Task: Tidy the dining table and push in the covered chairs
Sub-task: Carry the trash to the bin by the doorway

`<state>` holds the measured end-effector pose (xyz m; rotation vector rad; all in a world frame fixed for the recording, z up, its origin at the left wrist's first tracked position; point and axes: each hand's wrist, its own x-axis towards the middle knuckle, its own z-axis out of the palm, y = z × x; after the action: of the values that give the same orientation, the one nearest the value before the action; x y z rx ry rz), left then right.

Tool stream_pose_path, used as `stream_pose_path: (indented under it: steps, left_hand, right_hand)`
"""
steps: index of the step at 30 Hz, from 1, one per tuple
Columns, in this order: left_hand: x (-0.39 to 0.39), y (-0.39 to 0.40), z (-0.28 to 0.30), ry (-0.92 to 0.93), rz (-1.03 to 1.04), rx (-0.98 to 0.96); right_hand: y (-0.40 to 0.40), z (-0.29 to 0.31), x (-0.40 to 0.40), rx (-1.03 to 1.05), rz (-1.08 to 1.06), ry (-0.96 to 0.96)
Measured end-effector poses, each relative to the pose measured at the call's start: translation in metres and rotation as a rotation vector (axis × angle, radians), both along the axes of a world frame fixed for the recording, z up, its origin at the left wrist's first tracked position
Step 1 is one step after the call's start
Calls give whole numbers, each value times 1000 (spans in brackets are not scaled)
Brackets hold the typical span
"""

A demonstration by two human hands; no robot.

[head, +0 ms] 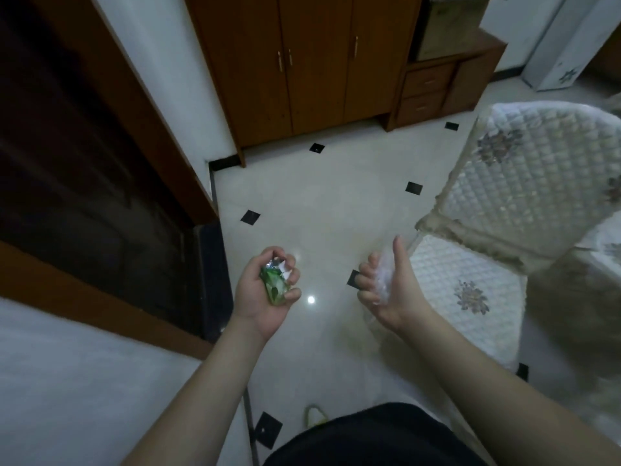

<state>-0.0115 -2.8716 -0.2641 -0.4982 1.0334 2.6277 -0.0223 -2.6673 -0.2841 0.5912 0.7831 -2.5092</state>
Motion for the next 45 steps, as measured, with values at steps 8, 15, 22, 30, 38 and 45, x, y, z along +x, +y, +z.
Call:
stream_pose_path:
  steps: [8, 15, 22, 30, 38, 45]
  left_hand:
    - [-96, -8, -12, -32, -7, -15]
    - [-215, -8, -4, -29, 39, -40]
    - [-311, -18, 19, -20, 77, -69]
    - [-423, -28, 5, -92, 89, -41]
    - [-575, -45, 2, -81, -58, -6]
    - [-695, 16, 9, -70, -335, -37]
  right_hand:
    - [-11, -6, -101, 153, 9, -8]
    - [-22, -2, -233, 291, 64, 39]
    - [-25, 20, -340, 258, 125, 73]
    - [-45, 13, -447, 180, 124, 68]
    - [-56, 27, -575, 294, -13, 82]
    - [-2, 25, -636, 279, -295, 66]
